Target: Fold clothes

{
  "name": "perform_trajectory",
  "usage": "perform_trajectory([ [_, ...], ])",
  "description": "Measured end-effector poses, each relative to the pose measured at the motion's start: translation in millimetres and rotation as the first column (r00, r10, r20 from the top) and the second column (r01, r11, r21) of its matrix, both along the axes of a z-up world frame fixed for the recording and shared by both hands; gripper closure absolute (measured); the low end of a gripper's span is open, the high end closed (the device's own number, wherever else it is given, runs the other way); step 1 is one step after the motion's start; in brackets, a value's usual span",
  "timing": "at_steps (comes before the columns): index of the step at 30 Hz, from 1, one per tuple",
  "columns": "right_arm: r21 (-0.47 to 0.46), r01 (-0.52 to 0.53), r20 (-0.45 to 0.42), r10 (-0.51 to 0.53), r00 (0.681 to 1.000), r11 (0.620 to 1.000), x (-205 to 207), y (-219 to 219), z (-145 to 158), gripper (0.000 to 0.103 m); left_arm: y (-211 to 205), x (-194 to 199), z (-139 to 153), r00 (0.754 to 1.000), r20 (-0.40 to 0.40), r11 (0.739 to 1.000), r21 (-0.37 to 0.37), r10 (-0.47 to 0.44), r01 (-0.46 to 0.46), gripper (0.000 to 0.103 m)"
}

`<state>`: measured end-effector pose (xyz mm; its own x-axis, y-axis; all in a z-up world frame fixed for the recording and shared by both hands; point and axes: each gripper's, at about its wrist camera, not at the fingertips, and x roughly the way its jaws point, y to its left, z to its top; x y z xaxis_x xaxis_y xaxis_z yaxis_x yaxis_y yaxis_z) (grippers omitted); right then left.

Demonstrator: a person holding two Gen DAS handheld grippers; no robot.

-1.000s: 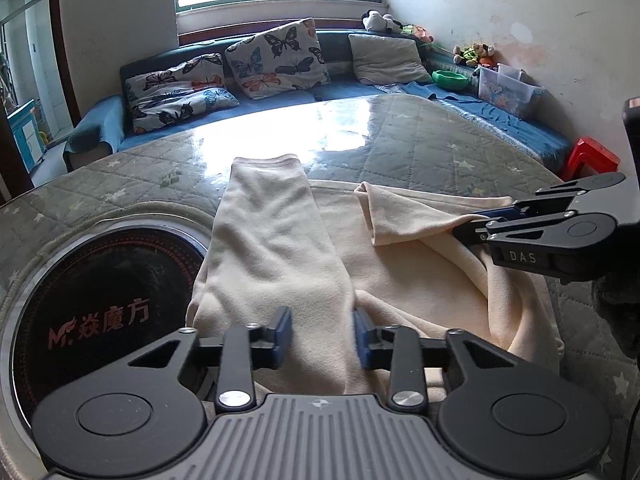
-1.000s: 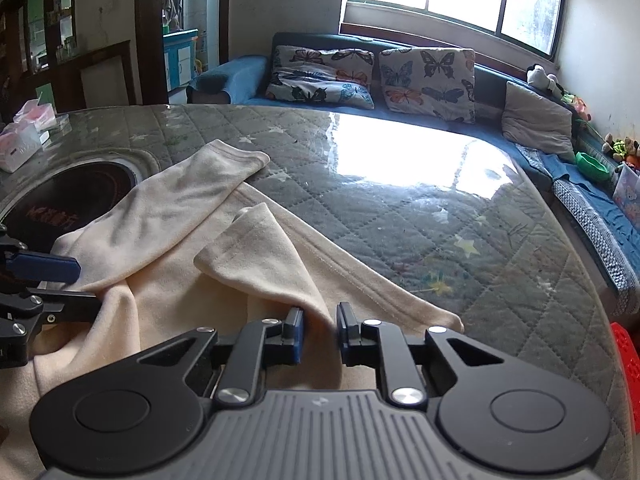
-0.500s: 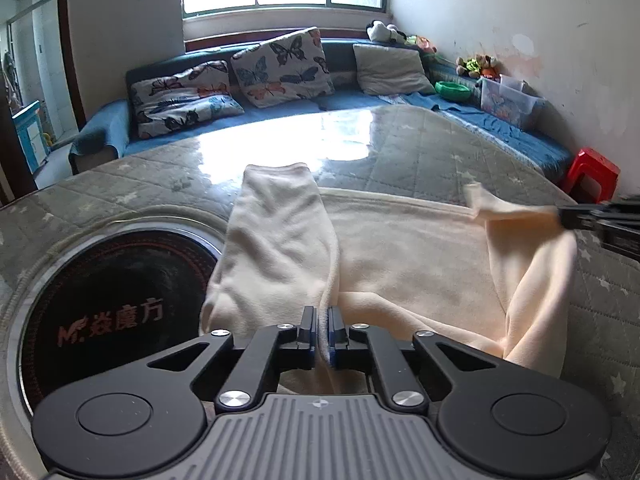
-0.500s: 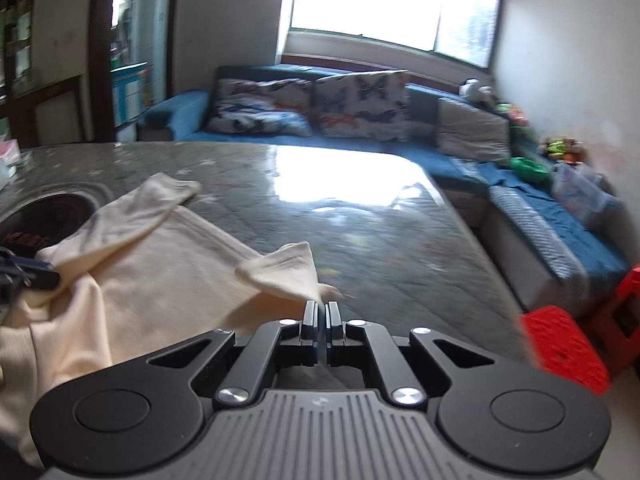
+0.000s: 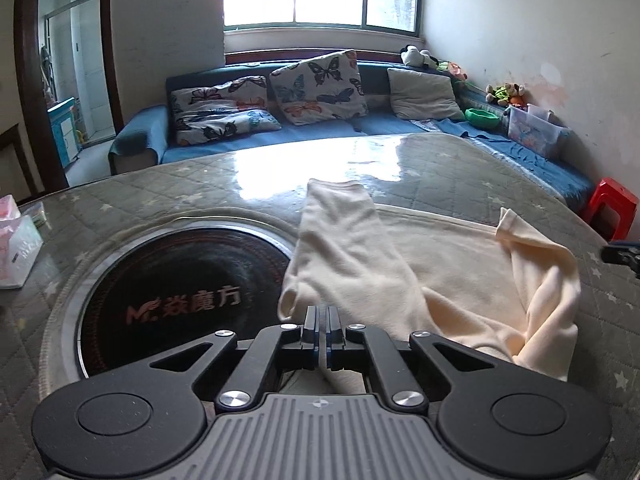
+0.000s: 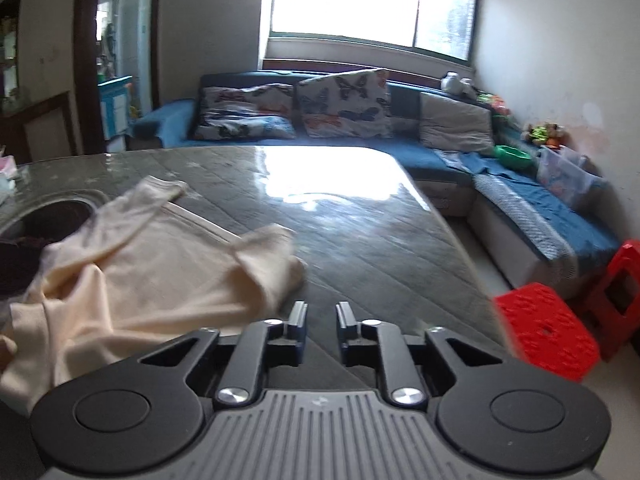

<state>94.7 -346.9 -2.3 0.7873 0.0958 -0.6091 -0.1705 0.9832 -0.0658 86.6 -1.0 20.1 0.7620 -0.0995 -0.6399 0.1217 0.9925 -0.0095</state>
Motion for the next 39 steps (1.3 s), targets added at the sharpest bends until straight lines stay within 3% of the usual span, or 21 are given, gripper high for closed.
perform_trajectory([
  [3,0.009,-0.038,-0.012,0.038,0.999,0.999,20,20,-6,0.074,-3,4,1,1.000,-0.005,1.000,0.005,-0.003,0.003,0.097],
  [6,-0.025,-0.079,-0.029,0.078,0.997,0.997,39,41,-15,0.071,-8,13,1,1.000,-0.018,1.000,0.005,-0.010,0.010,0.097],
  [9,-0.075,-0.100,-0.050,0.096,0.994,0.992,50,53,-26,0.069,-16,24,0,0.999,-0.028,1.000,0.014,-0.019,0.019,0.087],
  [12,-0.113,-0.097,-0.067,0.090,0.994,0.989,56,56,-35,0.075,-26,38,-2,0.999,-0.043,0.999,0.029,-0.029,0.030,0.070],
  [13,-0.124,-0.094,-0.071,0.085,0.994,0.988,58,56,-38,0.088,-30,42,-3,0.998,-0.046,0.999,0.037,-0.031,0.033,0.067],
  [16,-0.123,-0.074,-0.051,0.069,0.996,0.990,53,48,-36,0.098,-41,55,-4,0.997,-0.059,0.997,0.052,-0.047,0.050,0.067],
  [26,-0.080,0.103,0.018,-0.102,0.995,0.991,-15,-13,-15,0.099,-68,114,-8,0.997,-0.064,0.998,0.039,-0.042,0.045,0.067],
  [31,-0.040,0.215,-0.045,-0.217,0.975,0.976,-48,-43,-28,0.098,-82,147,-18,0.997,-0.076,0.999,0.042,-0.029,0.032,0.067],
  [39,-0.013,0.283,-0.084,-0.283,0.955,0.959,-61,-64,-41,0.093,-86,184,-40,0.995,-0.096,0.999,0.040,0.007,-0.003,0.068],
])
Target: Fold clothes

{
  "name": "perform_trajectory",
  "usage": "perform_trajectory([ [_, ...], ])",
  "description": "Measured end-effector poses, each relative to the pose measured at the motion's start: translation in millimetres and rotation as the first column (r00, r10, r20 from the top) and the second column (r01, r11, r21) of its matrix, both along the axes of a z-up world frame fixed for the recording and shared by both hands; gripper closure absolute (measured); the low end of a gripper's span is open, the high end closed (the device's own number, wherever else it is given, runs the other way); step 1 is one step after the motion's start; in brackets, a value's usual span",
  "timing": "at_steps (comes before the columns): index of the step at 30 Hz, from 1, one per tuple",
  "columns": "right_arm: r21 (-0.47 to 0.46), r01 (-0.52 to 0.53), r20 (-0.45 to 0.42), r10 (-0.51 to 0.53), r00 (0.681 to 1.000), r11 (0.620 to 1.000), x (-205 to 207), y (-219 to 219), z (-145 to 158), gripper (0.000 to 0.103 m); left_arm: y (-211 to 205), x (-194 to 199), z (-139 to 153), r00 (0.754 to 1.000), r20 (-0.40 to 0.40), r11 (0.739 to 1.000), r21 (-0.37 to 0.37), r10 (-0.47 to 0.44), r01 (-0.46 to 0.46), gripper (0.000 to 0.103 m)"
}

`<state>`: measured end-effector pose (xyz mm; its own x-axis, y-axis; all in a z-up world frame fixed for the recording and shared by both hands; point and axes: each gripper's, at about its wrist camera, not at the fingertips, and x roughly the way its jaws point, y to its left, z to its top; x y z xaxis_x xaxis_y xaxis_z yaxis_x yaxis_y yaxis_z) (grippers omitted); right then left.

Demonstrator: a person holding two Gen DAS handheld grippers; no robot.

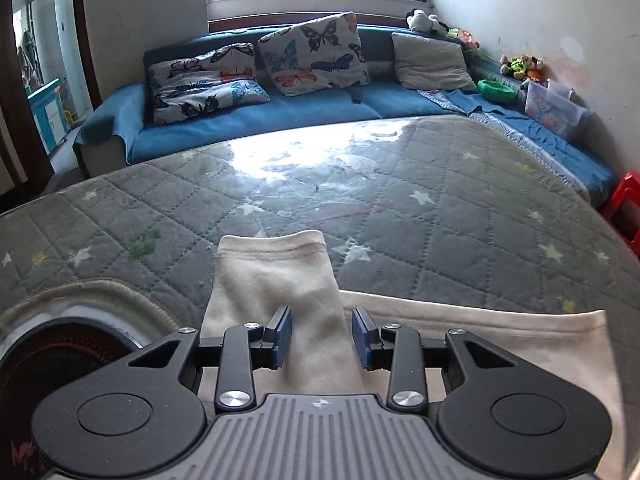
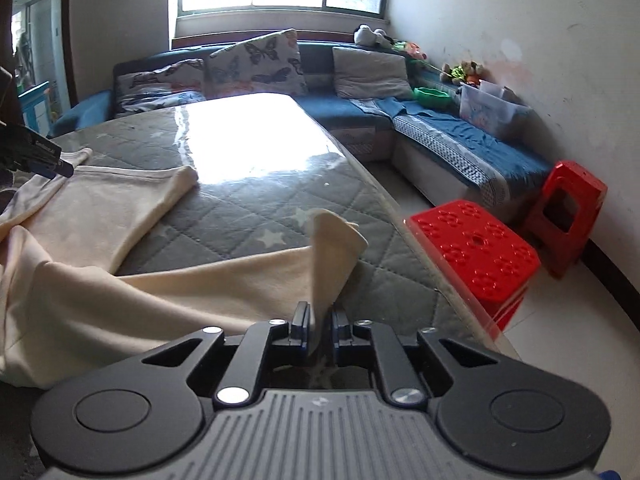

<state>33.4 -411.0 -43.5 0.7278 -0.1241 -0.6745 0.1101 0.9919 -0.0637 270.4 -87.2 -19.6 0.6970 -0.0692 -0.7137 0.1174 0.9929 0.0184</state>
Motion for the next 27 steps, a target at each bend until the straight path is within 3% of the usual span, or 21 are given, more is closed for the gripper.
perform_trajectory([
  [2,-0.005,0.005,-0.003,-0.005,1.000,1.000,2,0,-1,0.092,0,3,-1,1.000,0.010,1.000,0.005,-0.006,0.006,0.071],
  [7,-0.009,0.001,-0.004,-0.001,1.000,1.000,7,1,-3,0.091,10,2,1,1.000,0.027,1.000,-0.003,-0.013,0.013,0.097],
  [17,-0.014,-0.016,0.000,0.016,1.000,1.000,8,2,-2,0.088,55,-34,39,0.992,0.112,0.995,-0.085,0.065,-0.055,0.099],
  [27,-0.021,-0.046,0.014,0.046,0.999,0.999,9,4,1,0.080,141,-124,82,0.953,0.200,0.968,-0.149,0.227,-0.200,0.099],
])
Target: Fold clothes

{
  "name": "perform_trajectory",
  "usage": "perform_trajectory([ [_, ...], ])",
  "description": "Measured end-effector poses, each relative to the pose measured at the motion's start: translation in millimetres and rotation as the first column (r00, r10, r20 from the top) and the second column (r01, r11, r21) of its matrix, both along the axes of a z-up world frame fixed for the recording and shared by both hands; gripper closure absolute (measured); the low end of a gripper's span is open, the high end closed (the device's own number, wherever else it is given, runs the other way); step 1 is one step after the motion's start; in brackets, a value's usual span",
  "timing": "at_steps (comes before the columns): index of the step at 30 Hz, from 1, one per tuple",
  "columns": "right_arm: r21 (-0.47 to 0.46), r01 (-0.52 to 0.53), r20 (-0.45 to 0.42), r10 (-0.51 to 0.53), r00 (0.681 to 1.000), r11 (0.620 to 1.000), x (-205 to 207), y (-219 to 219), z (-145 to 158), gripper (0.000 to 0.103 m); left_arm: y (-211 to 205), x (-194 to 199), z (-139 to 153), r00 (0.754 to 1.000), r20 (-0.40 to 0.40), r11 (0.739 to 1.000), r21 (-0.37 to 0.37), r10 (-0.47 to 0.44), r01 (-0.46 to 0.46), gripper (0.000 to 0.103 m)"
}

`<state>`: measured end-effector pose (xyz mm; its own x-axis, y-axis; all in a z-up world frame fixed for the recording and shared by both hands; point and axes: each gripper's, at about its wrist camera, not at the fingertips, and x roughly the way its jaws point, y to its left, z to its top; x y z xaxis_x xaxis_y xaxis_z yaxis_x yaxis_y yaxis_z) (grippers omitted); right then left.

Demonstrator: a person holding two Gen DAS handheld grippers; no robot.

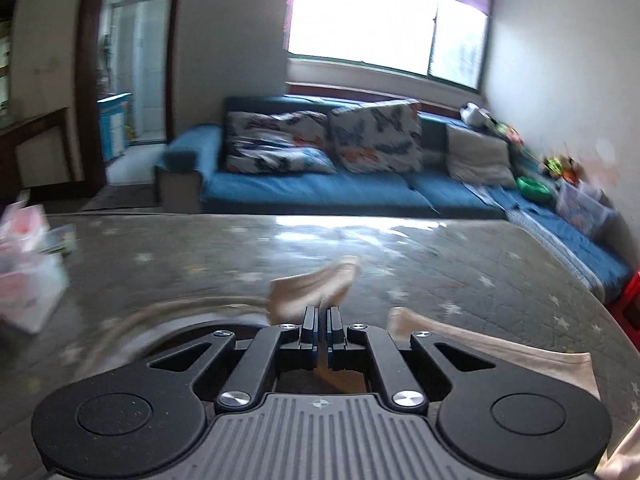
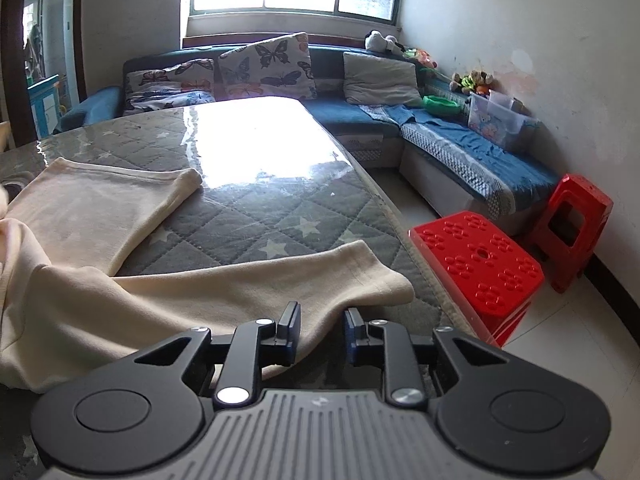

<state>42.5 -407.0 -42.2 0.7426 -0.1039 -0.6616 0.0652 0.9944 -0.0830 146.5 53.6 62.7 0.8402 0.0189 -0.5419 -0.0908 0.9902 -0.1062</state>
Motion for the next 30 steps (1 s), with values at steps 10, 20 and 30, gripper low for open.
perform_trajectory([
  [10,0.002,-0.002,0.011,0.002,1.000,1.000,-6,-3,2,0.075,81,-116,-5,0.980,0.011,0.979,-0.045,0.198,-0.197,0.099],
  [20,-0.008,0.009,0.001,-0.009,1.000,1.000,-6,-13,1,0.070,111,-168,-47,0.955,-0.124,0.961,-0.029,0.270,-0.276,0.100],
  [30,0.001,0.033,0.009,-0.033,0.999,0.999,3,-25,3,0.070,76,-179,-28,0.990,-0.079,0.994,0.003,0.113,-0.113,0.075],
])
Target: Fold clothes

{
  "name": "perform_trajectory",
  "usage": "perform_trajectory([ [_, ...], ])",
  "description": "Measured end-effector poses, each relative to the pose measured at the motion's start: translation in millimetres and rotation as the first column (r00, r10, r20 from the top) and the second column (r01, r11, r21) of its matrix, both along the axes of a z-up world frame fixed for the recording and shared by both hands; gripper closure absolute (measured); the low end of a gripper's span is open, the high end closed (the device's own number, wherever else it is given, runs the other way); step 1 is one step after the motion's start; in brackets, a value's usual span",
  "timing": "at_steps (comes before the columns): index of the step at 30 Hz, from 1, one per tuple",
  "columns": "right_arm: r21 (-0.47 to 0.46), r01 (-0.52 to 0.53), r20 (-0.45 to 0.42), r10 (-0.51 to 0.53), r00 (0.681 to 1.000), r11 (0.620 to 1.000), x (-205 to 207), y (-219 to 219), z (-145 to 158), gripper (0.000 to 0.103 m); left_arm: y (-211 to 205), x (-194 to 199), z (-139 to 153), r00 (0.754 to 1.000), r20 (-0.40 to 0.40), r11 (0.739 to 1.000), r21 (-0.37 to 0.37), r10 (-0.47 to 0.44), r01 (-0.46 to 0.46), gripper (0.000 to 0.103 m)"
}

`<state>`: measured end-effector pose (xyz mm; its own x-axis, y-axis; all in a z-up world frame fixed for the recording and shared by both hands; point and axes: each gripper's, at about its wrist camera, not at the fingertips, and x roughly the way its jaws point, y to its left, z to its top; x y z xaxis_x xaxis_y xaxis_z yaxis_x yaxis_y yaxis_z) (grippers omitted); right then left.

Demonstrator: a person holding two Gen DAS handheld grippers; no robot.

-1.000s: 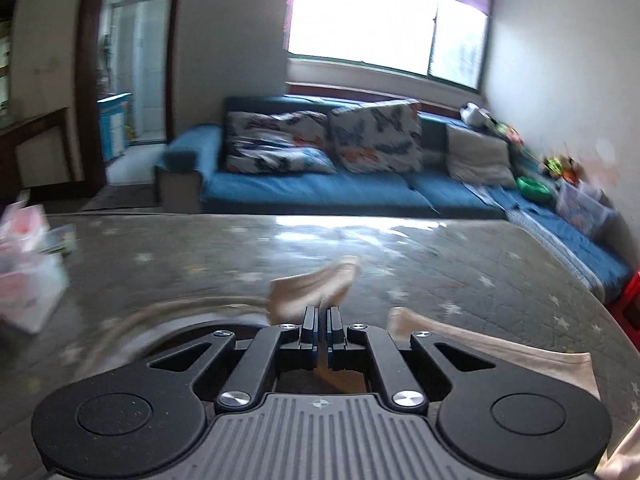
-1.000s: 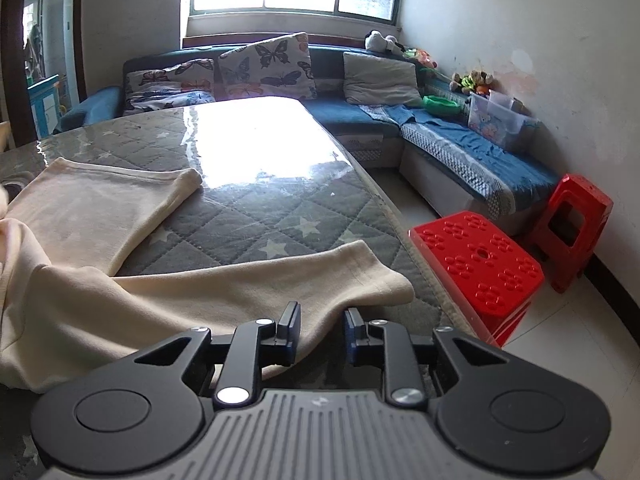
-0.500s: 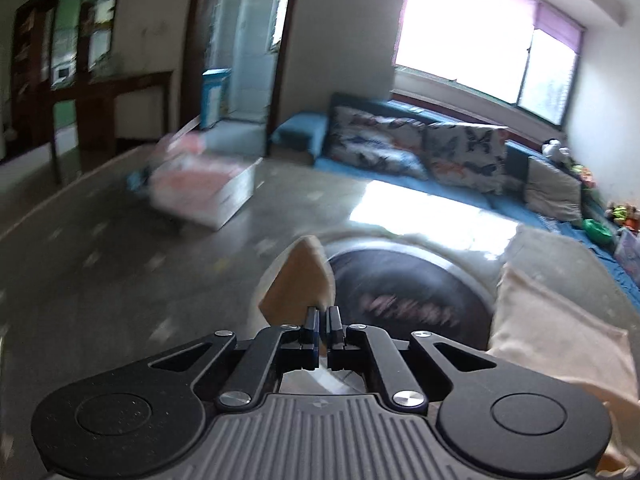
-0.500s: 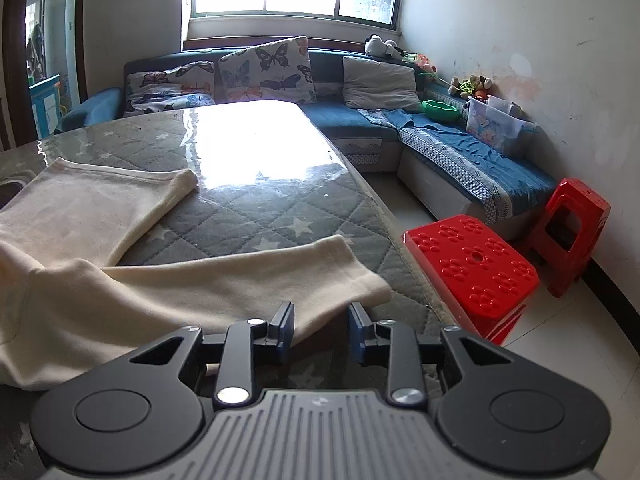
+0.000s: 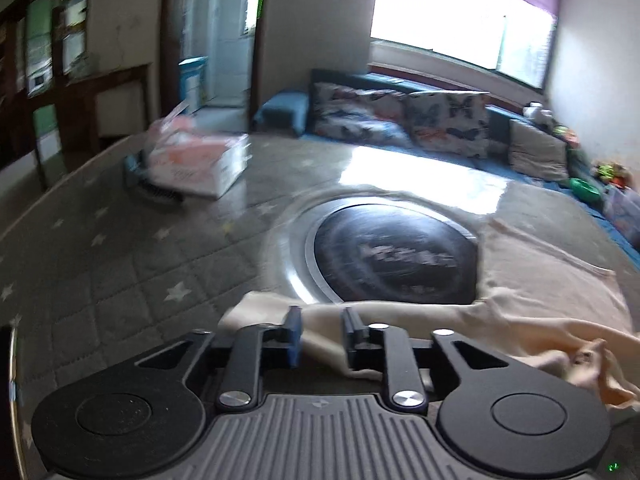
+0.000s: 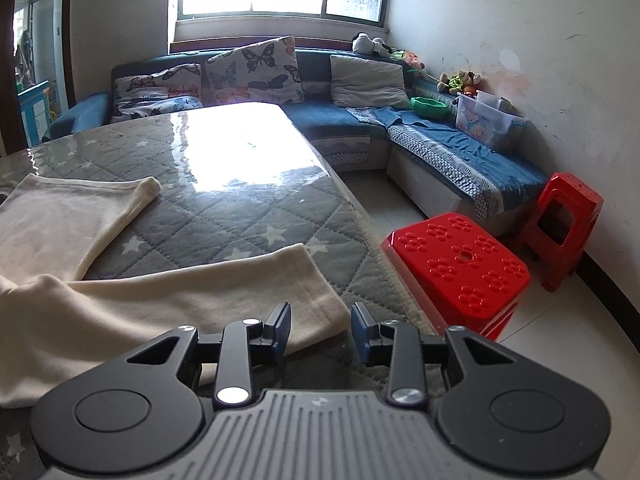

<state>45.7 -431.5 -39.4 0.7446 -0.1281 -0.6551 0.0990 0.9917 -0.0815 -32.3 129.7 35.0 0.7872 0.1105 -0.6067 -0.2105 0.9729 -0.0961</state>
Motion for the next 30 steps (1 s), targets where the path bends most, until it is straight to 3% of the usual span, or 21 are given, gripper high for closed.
perform_trajectory([
  [3,0.017,0.014,-0.012,-0.014,1.000,1.000,8,-5,-3,0.070,-24,0,6,0.994,0.021,0.994,-0.005,-0.108,0.108,0.075],
  [6,0.036,0.017,-0.025,-0.017,1.000,0.999,11,-8,-9,0.071,-57,2,8,0.972,0.034,0.973,-0.004,-0.232,0.232,0.072],
  [8,0.038,0.011,-0.025,-0.010,1.000,0.999,11,-8,-11,0.081,-80,5,6,0.948,0.034,0.949,-0.011,-0.316,0.316,0.071],
  [9,0.037,0.006,-0.024,-0.005,1.000,0.999,10,-7,-11,0.090,-91,7,4,0.935,0.032,0.935,-0.011,-0.354,0.354,0.071],
  [12,0.006,0.009,-0.015,-0.009,1.000,1.000,8,-4,-9,0.098,-122,15,0,0.892,0.026,0.892,0.001,-0.452,0.452,0.071],
  [16,-0.037,0.023,0.003,-0.023,1.000,0.999,3,-4,-6,0.098,-154,25,-10,0.836,0.012,0.835,0.053,-0.549,0.547,0.064],
  [20,-0.048,0.018,-0.005,-0.018,1.000,0.999,2,-5,-7,0.098,-174,35,-23,0.791,-0.022,0.787,0.091,-0.611,0.611,0.064],
  [23,-0.043,0.014,-0.010,-0.014,1.000,0.999,2,-6,-7,0.091,-185,37,-33,0.769,-0.048,0.760,0.129,-0.637,0.637,0.064],
  [24,-0.046,0.014,-0.008,-0.014,1.000,0.999,2,-6,-6,0.087,-187,38,-36,0.766,-0.060,0.754,0.139,-0.641,0.642,0.065],
  [28,-0.060,0.000,0.013,0.001,1.000,0.998,0,-1,2,0.081,-189,40,-45,0.767,-0.088,0.750,0.168,-0.635,0.640,0.096],
  [30,-0.066,-0.020,0.024,0.022,0.999,0.998,-3,3,8,0.074,-186,38,-45,0.775,-0.081,0.758,0.165,-0.627,0.631,0.100],
])
